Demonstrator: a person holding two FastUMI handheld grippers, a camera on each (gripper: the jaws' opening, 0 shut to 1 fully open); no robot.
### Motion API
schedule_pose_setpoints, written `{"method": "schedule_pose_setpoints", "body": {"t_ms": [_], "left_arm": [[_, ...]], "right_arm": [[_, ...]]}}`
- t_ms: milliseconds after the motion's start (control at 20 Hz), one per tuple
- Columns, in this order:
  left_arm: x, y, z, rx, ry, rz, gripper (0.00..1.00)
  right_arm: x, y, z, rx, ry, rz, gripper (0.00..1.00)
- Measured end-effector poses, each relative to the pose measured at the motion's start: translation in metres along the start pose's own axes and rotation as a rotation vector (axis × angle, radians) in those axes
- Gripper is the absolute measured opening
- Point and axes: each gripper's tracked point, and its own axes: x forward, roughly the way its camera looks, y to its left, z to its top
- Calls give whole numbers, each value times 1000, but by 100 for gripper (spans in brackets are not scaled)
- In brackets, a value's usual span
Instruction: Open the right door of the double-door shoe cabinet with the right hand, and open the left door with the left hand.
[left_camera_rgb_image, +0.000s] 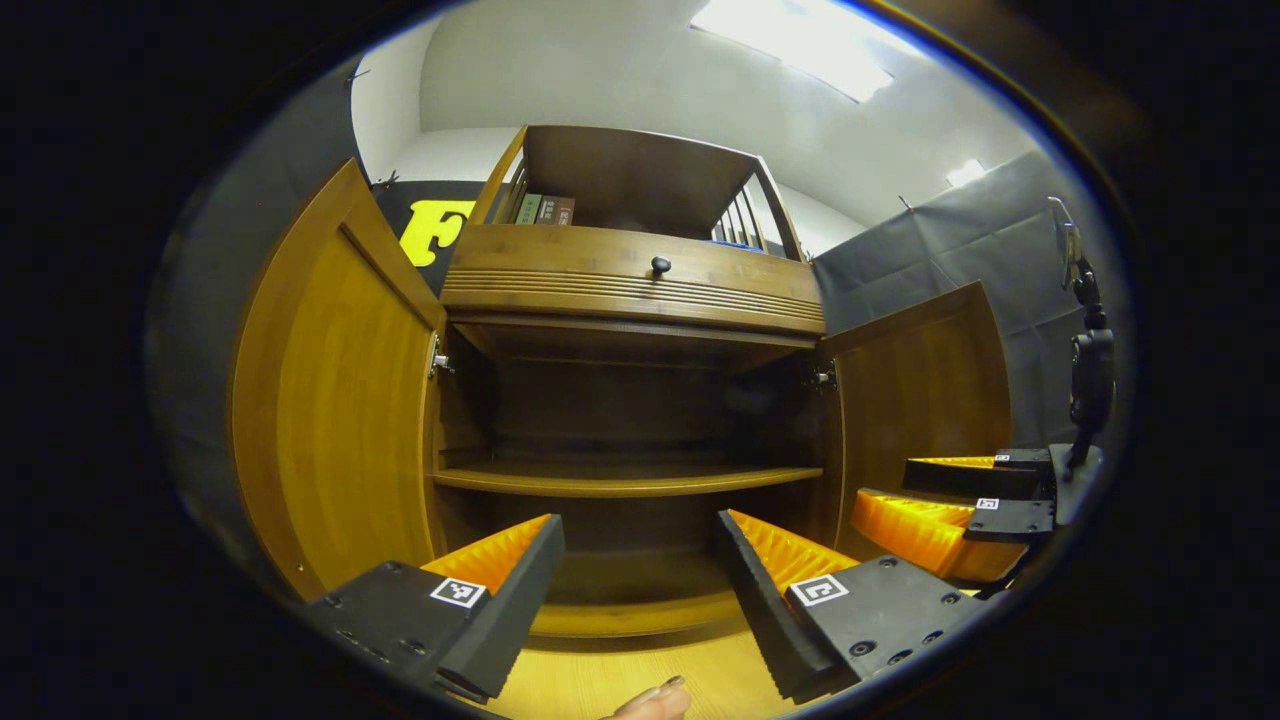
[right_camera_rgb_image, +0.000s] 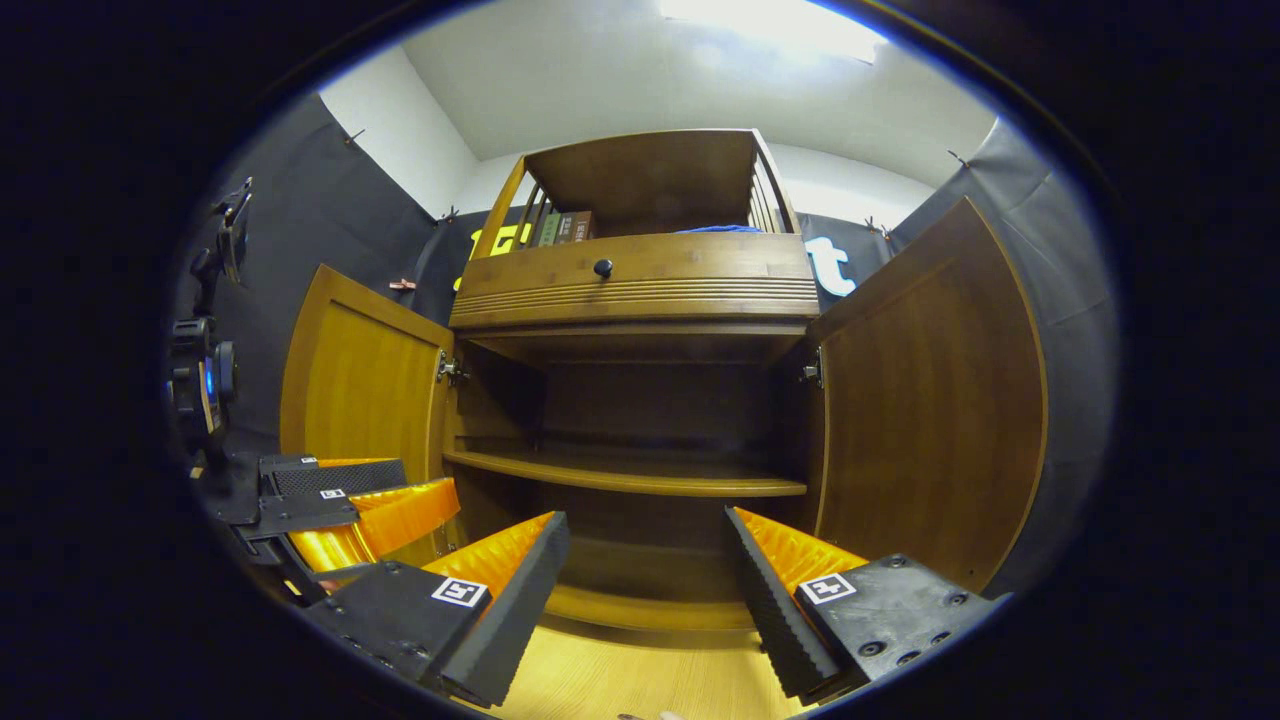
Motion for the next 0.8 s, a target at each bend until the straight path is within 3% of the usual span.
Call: {"method": "schedule_pose_setpoints", "body": {"t_ms": [800], "left_arm": [[0, 0, 3, -3, -13, 0, 96]], "right_arm": [[0, 2, 2, 2, -6, 7, 97]]}}
